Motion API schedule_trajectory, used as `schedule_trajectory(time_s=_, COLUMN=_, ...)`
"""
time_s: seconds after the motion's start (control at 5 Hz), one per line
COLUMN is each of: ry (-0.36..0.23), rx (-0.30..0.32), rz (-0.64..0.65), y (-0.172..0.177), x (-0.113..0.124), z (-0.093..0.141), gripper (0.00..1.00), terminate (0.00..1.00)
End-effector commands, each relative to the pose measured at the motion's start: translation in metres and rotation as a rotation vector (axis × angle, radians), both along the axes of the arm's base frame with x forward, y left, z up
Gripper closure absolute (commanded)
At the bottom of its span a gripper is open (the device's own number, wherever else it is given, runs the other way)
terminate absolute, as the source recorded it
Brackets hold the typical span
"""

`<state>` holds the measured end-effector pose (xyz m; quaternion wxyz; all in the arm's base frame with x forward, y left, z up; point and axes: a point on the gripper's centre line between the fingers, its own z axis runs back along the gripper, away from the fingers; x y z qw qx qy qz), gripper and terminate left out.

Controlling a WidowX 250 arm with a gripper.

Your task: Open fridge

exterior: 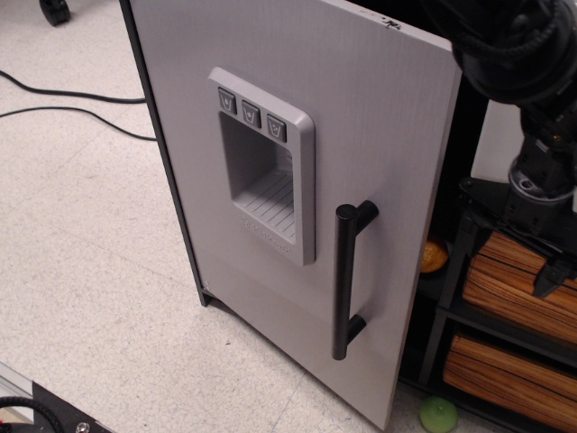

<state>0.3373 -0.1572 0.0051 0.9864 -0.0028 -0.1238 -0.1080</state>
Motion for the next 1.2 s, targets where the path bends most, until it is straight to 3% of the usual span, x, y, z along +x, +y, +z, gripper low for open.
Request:
schedule_trajectory(time_s=0.0, ry=-0.072, rx=-0.006, rz=0.048, y=0.025, x=0.009, z=0.043, gripper=0.00, terminate=0.00)
schedule_trajectory(time_s=0.6, ry=-0.061, rx=0.025, rz=0.117, y=0.078, x=-0.035, z=0.071, gripper=0.00, terminate=0.00)
schedule_trajectory(time_s=1.0, ry=-0.015, rx=0.036, rz=0.114, y=0.114, x=-0.070, z=0.072, gripper=0.00, terminate=0.00)
